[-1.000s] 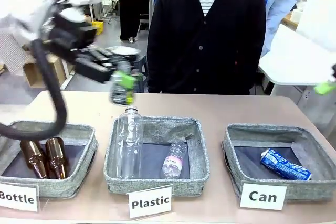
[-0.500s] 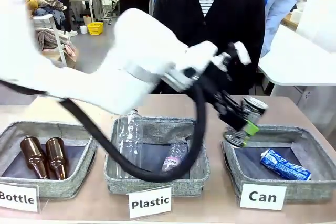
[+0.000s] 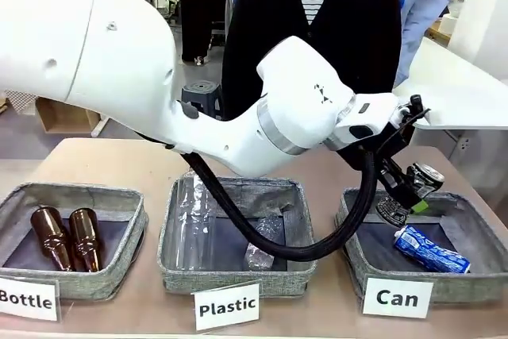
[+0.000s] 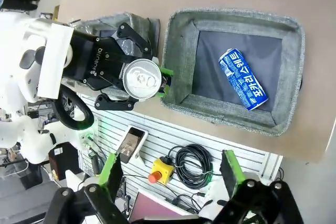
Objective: Sort the can waste into the basket.
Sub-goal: Pick up the can waste from the table and place it in the right Fabric basket.
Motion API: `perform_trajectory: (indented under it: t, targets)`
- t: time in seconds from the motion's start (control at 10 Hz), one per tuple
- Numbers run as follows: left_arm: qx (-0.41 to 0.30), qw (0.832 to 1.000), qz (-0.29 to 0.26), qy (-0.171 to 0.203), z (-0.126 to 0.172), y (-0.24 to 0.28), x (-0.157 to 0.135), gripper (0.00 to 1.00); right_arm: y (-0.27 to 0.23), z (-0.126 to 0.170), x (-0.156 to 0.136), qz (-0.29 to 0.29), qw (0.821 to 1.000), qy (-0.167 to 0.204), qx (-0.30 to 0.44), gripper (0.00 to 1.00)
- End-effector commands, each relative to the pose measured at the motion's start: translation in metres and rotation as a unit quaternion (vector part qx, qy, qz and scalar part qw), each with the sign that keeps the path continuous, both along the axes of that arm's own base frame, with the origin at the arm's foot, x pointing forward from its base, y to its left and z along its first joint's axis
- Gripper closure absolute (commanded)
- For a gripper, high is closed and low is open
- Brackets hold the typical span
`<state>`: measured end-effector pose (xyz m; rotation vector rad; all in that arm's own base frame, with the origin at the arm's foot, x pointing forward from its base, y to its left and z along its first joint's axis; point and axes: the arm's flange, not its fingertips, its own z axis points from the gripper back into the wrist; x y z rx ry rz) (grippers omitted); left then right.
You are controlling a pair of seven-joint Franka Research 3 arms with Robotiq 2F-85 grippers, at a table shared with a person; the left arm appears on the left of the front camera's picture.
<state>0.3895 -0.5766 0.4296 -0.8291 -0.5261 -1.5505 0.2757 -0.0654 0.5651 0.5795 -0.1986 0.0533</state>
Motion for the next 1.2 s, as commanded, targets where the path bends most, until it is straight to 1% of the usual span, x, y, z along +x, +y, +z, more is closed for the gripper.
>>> perform_trajectory:
  t: [0.0,0.1,0.2,0.3,0.4,0.5,0.6,0.7,0.8,0.9,1.1]
  targets:
    - [-0.011,1.000,-0.001,0.004,0.003,0.018,-0.010,0.68,0.000,0.000,0.000,0.000,1.000,0.000,0.000,0.00]
    - [-0.011,1.000,-0.001,0.004,0.003,0.018,-0.010,0.68,-0.008,-0.003,-0.005,-0.023,1.000,0.008,0.007,0.00]
    - [-0.003,1.000,0.000,0.004,0.002,0.003,0.000,0.68,-0.012,-0.006,-0.012,-0.026,1.000,0.010,0.007,0.00]
    - [-0.010,1.000,-0.012,-0.017,-0.001,0.002,0.002,0.68,-0.014,-0.007,-0.017,-0.035,0.999,0.001,0.011,0.00]
    - [-0.022,0.999,-0.019,-0.040,-0.003,-0.001,0.001,0.68,-0.013,-0.007,-0.018,-0.041,0.999,-0.016,0.016,0.00]
    - [-0.027,0.999,-0.022,-0.035,-0.006,-0.003,0.000,0.68,-0.012,-0.004,-0.007,-0.016,1.000,0.000,0.010,0.00]
    - [-0.033,0.998,-0.022,-0.047,-0.007,-0.004,0.000,0.68,-0.012,-0.004,-0.007,-0.016,1.000,0.000,0.010,0.00]
    - [-0.050,0.998,-0.020,-0.043,-0.007,-0.004,0.000,0.46,-0.012,-0.004,-0.007,-0.016,1.000,0.000,0.010,0.00]
    - [-0.052,0.997,-0.027,-0.051,-0.008,-0.004,-0.001,0.09,-0.012,-0.004,-0.007,-0.016,1.000,0.000,0.010,0.00]
    - [-0.051,0.997,-0.031,-0.052,-0.010,-0.004,-0.002,0.00,-0.012,-0.004,-0.007,-0.016,1.000,0.000,0.010,0.00]
    - [-0.049,0.997,-0.031,-0.056,-0.011,-0.005,-0.004,0.00,-0.012,-0.004,-0.007,-0.016,1.000,0.000,0.010,0.00]
